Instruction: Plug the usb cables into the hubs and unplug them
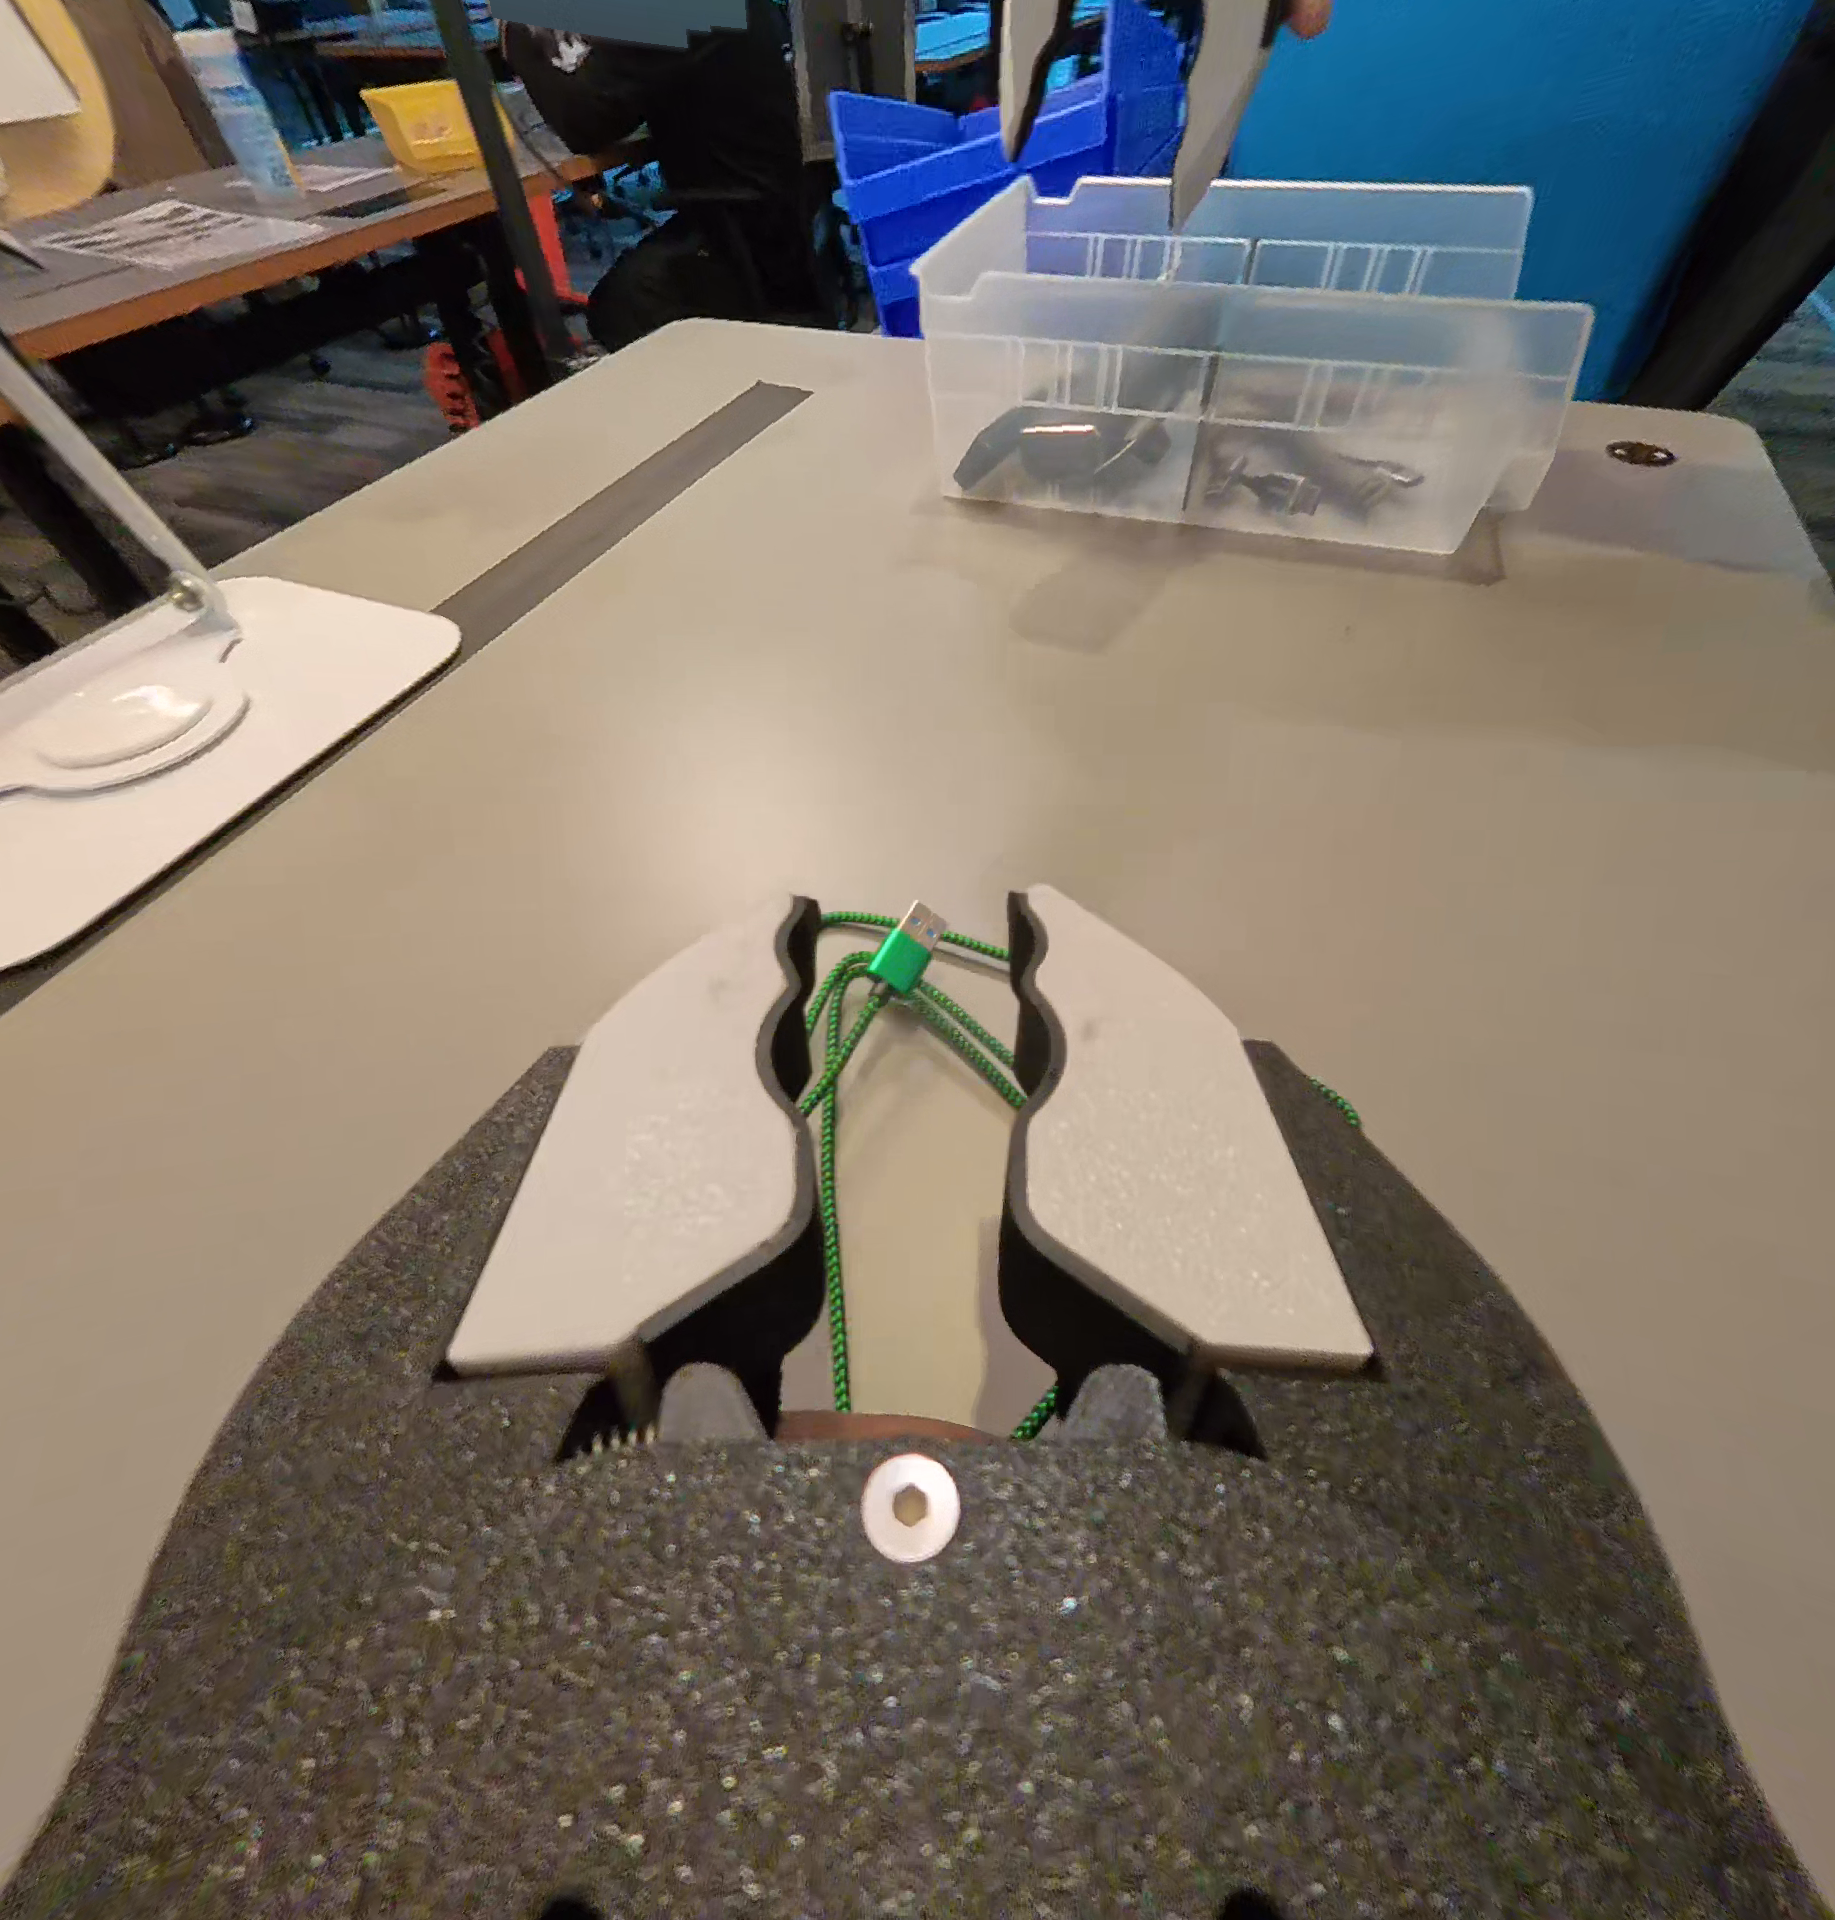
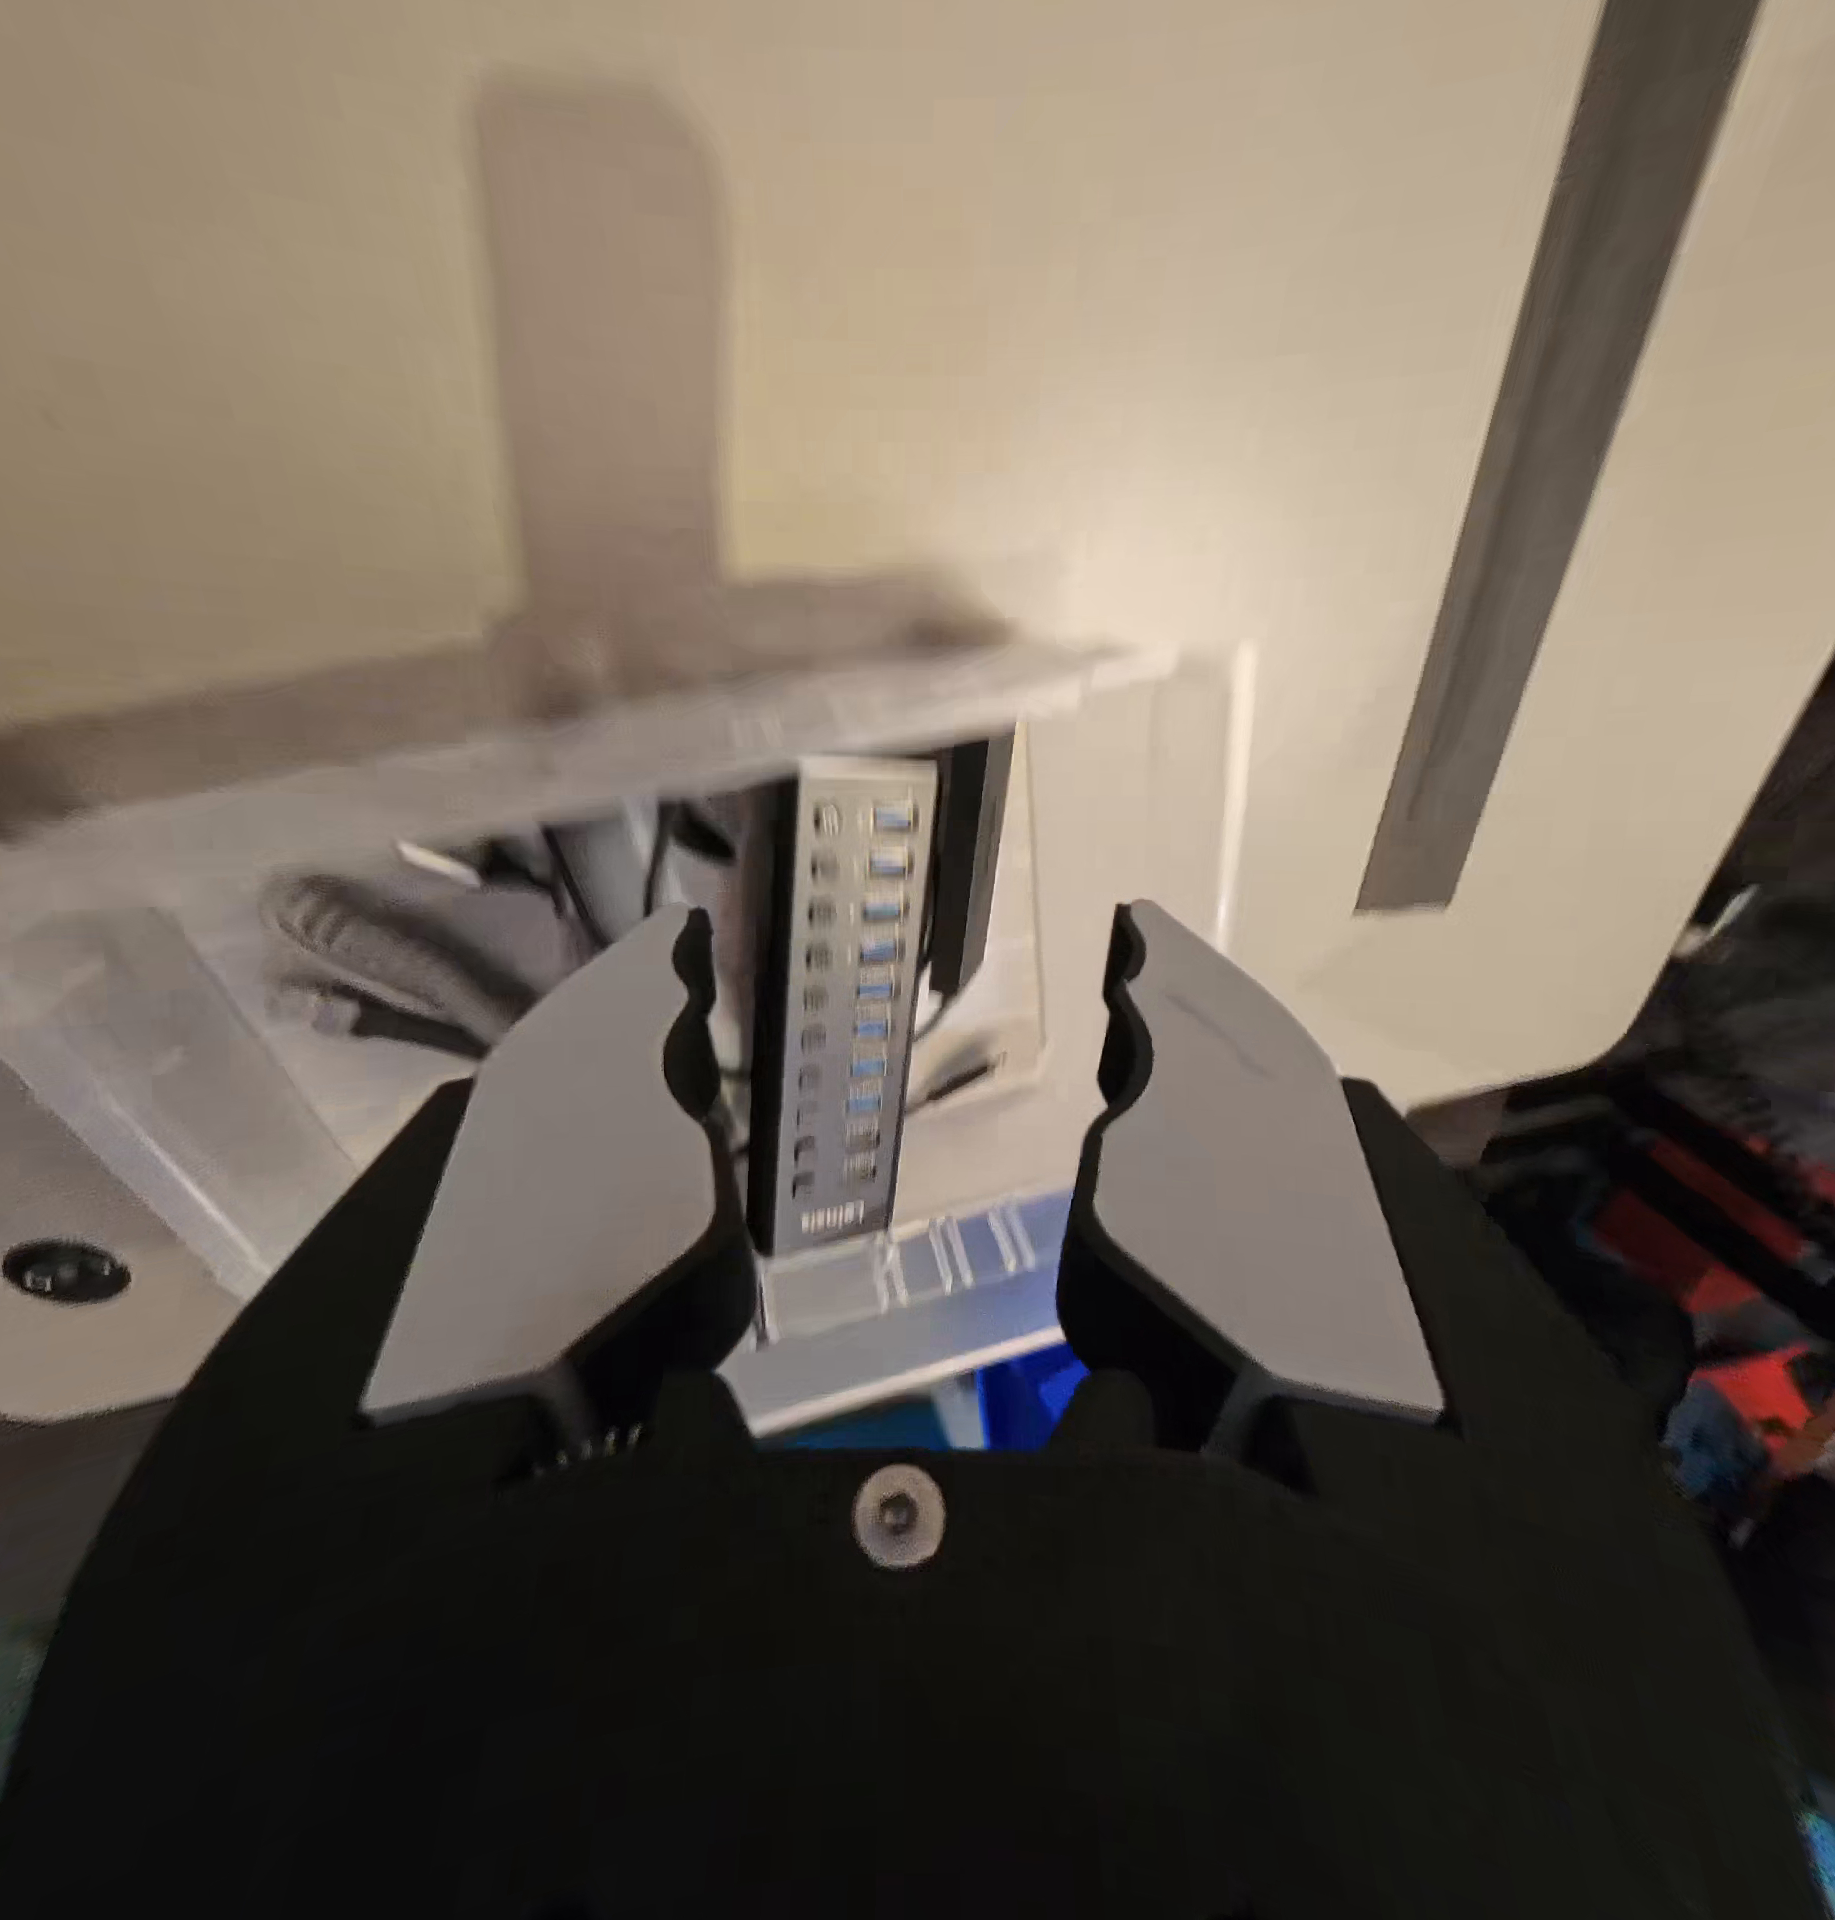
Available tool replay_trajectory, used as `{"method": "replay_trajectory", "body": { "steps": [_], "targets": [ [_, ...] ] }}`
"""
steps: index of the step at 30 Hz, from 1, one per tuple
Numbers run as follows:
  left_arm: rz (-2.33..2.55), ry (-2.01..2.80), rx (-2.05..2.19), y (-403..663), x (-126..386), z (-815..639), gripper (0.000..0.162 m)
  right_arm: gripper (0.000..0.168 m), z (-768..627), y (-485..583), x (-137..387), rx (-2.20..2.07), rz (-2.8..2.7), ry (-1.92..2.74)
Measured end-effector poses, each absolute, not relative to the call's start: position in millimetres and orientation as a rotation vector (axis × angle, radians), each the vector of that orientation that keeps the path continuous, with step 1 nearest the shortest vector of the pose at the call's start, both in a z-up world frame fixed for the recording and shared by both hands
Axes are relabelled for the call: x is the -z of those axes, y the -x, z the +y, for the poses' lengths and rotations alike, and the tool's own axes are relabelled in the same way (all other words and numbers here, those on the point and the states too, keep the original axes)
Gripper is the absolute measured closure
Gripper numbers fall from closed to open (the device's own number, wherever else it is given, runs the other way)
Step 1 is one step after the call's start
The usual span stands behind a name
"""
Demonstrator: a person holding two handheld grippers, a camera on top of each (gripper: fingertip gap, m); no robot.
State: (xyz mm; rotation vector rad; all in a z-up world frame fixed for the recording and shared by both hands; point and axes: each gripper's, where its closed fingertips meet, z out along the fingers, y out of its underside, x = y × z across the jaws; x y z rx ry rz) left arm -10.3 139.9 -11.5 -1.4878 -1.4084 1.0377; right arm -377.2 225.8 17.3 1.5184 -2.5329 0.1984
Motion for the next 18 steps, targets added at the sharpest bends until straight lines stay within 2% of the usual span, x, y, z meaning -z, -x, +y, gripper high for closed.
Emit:
{"method": "replay_trajectory", "body": {
  "steps": [4, 10, 14, 18],
  "targets": [
    [-1.501, 1.408, -1.098, -1.0, 9.0, 112.0, 0.126, 0.097, 197.1, 279.2, -19.9, -0.457, -2.446, -1.751],
    [-1.621, 1.235, -1.226, -22.0, 6.5, 65.9, 0.126, 0.096, 158.8, 109.3, 14.1, -0.697, -2.292, -2.158],
    [-1.695, 1.095, -1.272, -40.5, 7.5, 38.1, 0.126, 0.099, 125.8, 30.9, 45.3, -0.719, -2.454, -2.144],
    [-1.725, 1.005, -1.281, -53.4, 7.3, 22.3, 0.126, 0.106, 106.8, 0.1, 75.8, -0.593, -2.575, -2.064]
  ]
}}
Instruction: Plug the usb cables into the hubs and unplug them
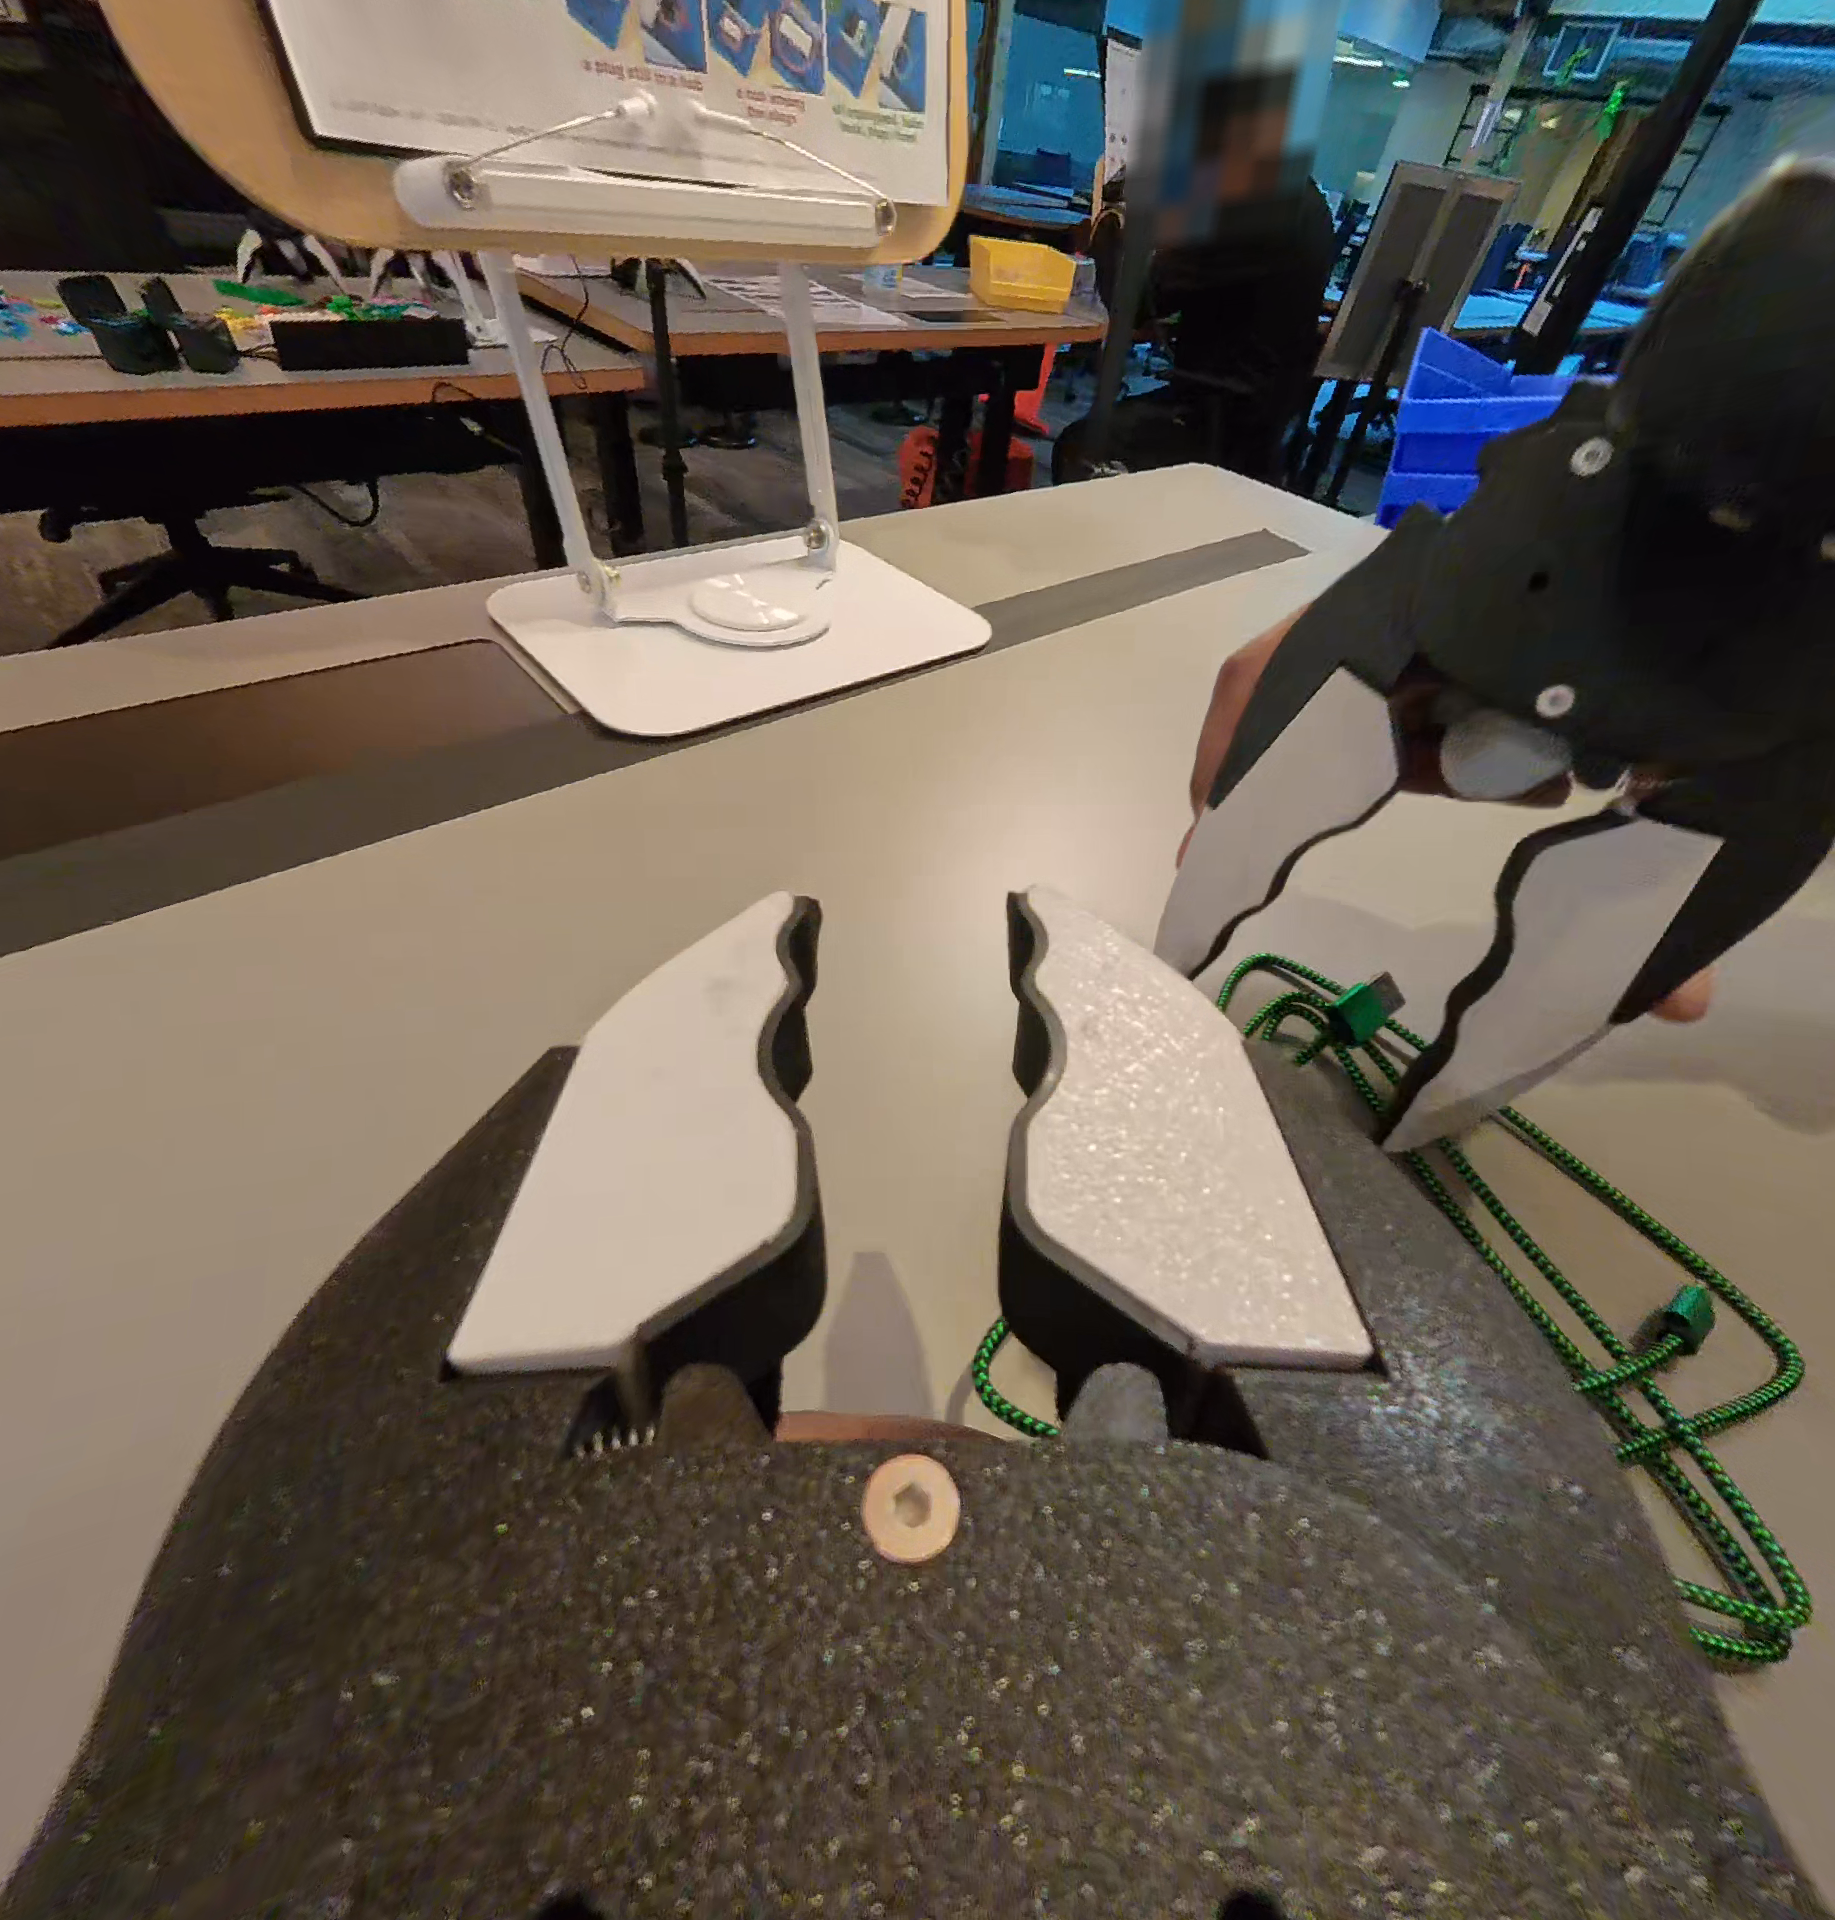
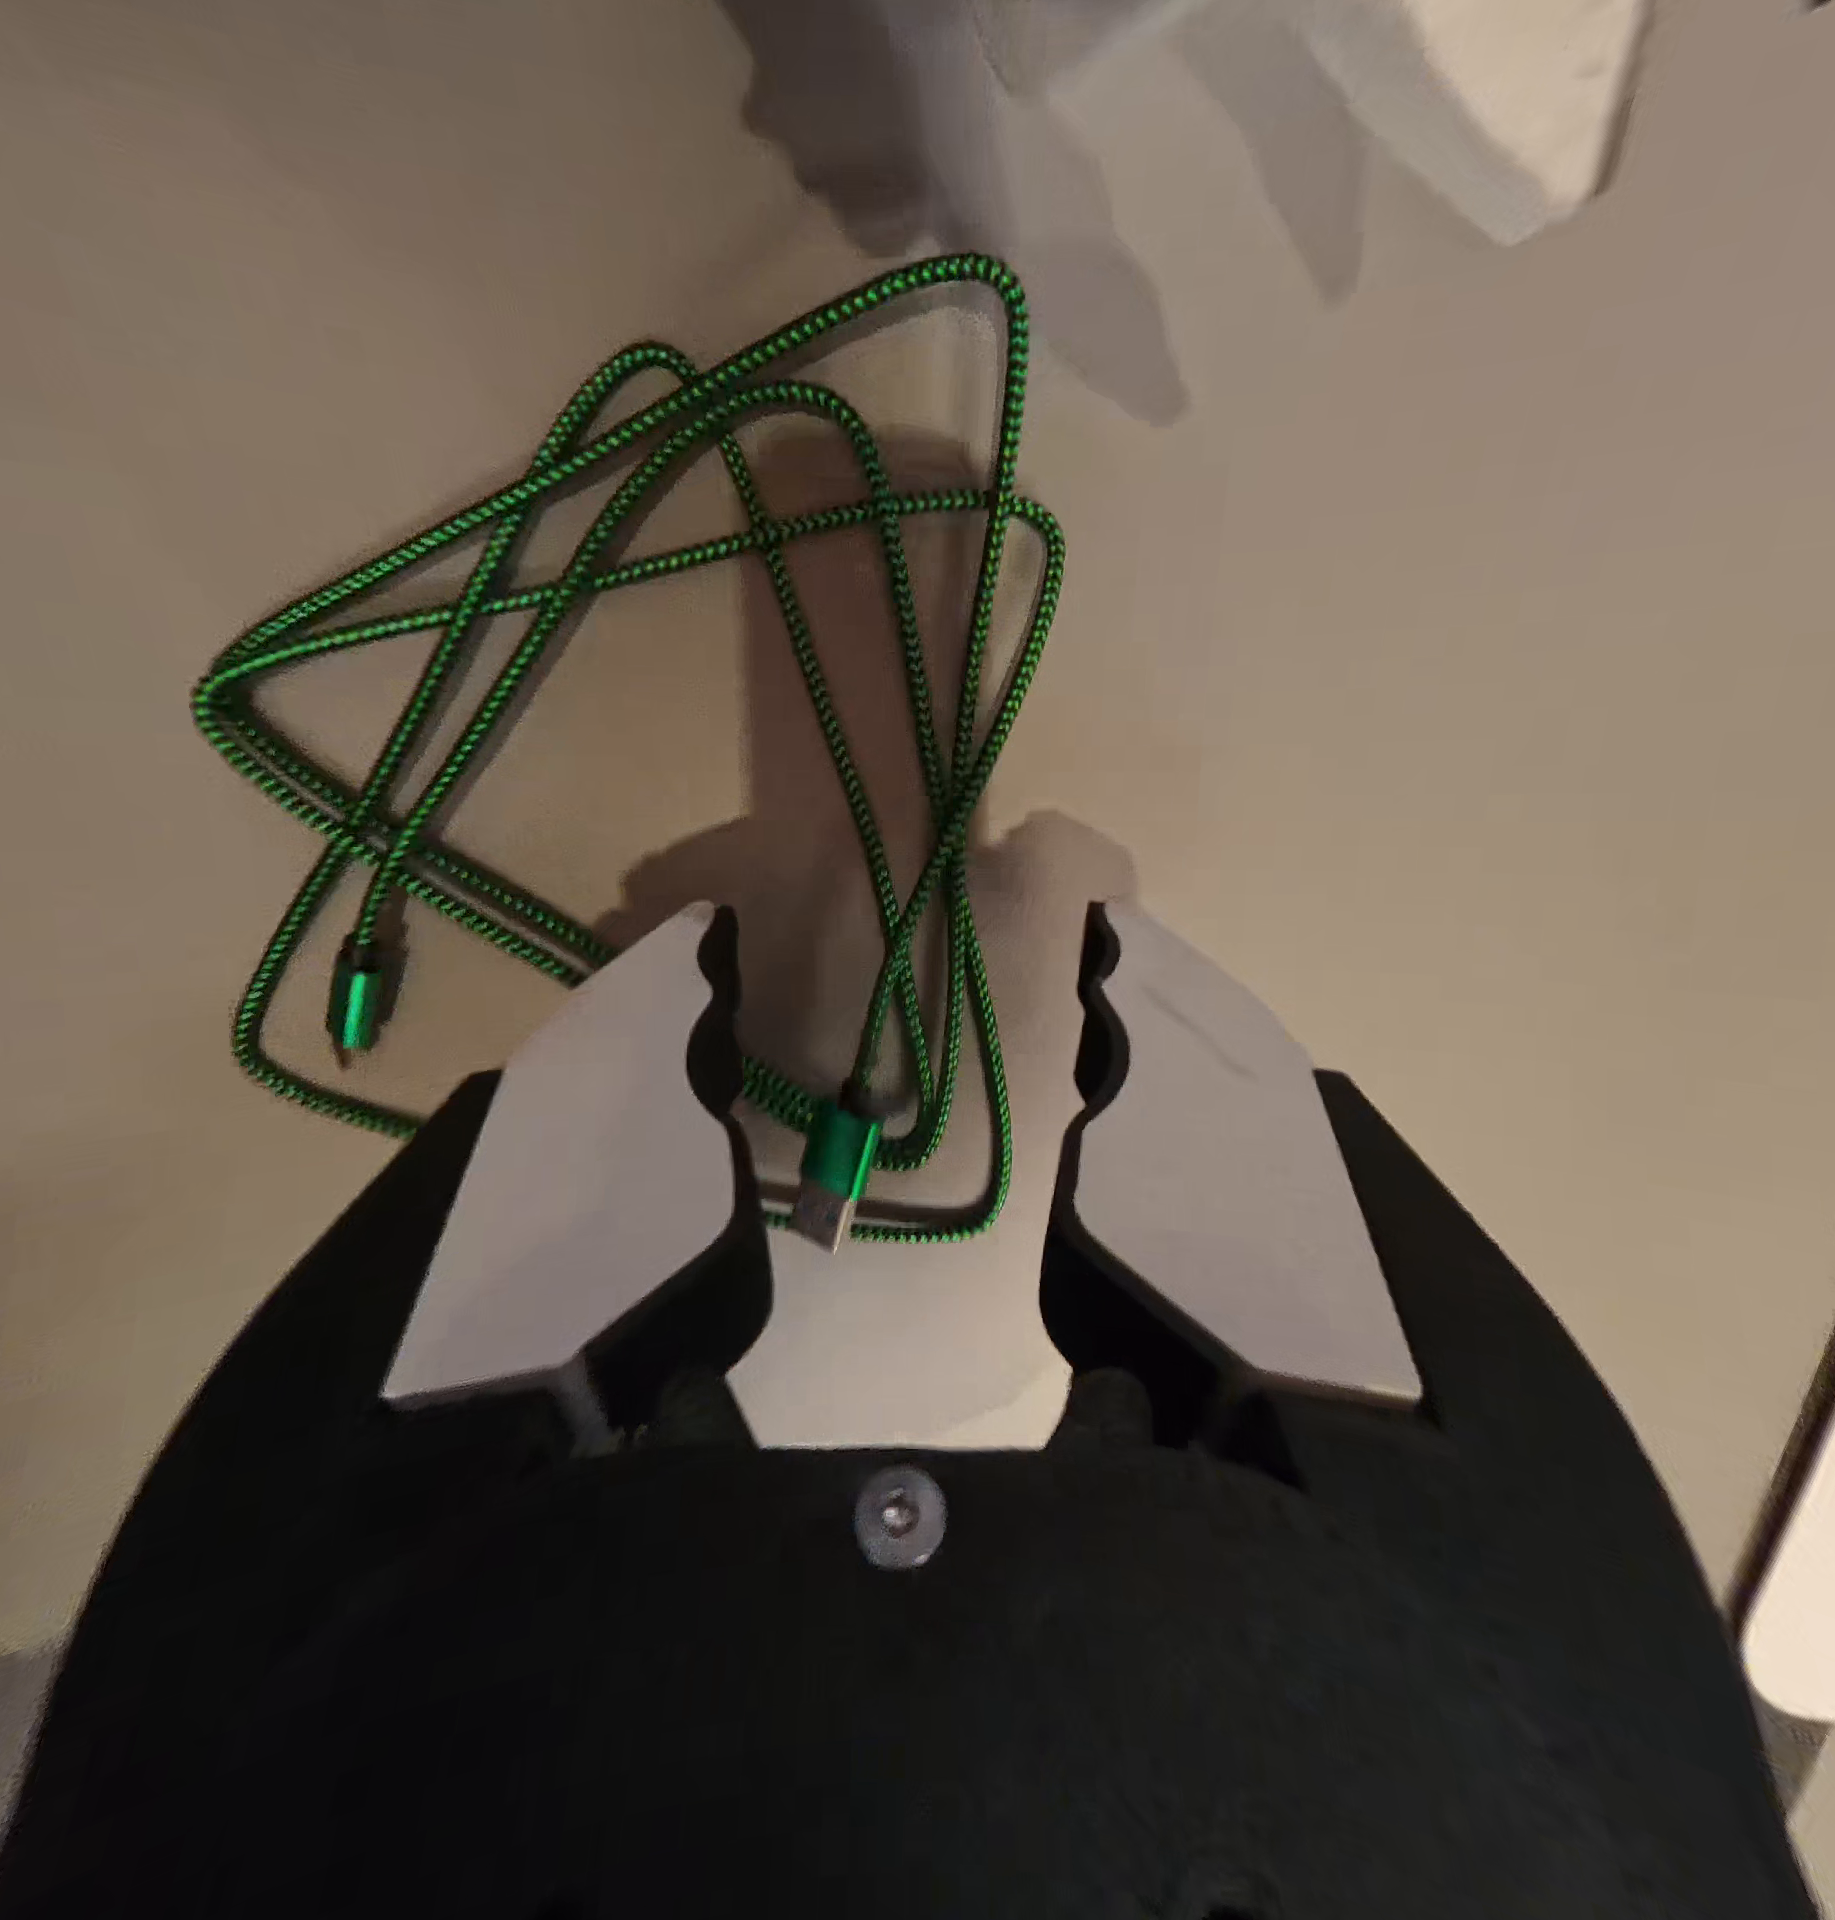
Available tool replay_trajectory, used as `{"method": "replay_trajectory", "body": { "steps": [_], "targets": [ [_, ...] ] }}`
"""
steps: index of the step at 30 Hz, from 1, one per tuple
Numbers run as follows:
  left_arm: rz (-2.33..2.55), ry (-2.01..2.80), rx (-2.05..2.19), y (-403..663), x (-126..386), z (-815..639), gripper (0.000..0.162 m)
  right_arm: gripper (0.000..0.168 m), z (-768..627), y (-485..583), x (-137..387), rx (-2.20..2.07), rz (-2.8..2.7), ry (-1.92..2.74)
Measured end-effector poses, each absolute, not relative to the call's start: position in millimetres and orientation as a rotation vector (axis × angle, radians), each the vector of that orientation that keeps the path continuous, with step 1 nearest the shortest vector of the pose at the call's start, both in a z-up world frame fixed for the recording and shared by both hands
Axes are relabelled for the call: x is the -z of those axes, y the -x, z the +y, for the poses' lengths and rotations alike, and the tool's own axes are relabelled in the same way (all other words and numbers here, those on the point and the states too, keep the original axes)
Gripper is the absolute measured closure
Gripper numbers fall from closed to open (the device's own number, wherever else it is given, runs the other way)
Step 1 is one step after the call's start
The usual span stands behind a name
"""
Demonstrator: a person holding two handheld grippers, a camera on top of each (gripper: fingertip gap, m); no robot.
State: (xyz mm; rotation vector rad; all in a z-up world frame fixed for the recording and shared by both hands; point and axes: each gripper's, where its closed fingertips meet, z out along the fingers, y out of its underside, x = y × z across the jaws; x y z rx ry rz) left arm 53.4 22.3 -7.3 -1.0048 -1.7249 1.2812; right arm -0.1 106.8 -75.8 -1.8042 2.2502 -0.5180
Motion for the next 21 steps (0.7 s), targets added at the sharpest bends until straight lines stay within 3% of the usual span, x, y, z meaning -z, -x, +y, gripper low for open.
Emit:
{"method": "replay_trajectory", "body": {
  "steps": [8, 11, 17, 21],
  "targets": [
    [-1.716, 0.983, -1.273, -56.5, 6.4, 18.6, 0.126, 0.128, 100.9, 1.0, 104.1, 0.330, 2.318, 1.868],
    [-1.727, 0.970, -1.275, -59.5, 7.7, 14.7, 0.126, 0.162, 110.2, -1.3, 105.1, 0.283, 2.311, 1.852],
    [-1.744, 0.947, -1.294, -65.8, 9.7, 8.0, 0.127, 0.164, 128.8, 0.8, 102.4, 0.318, 2.285, 1.936],
    [-1.750, 0.926, -1.303, -69.7, 9.7, 3.9, 0.127, 0.164, 147.8, 4.0, 72.2, 0.475, 2.255, 1.899]
  ]
}}
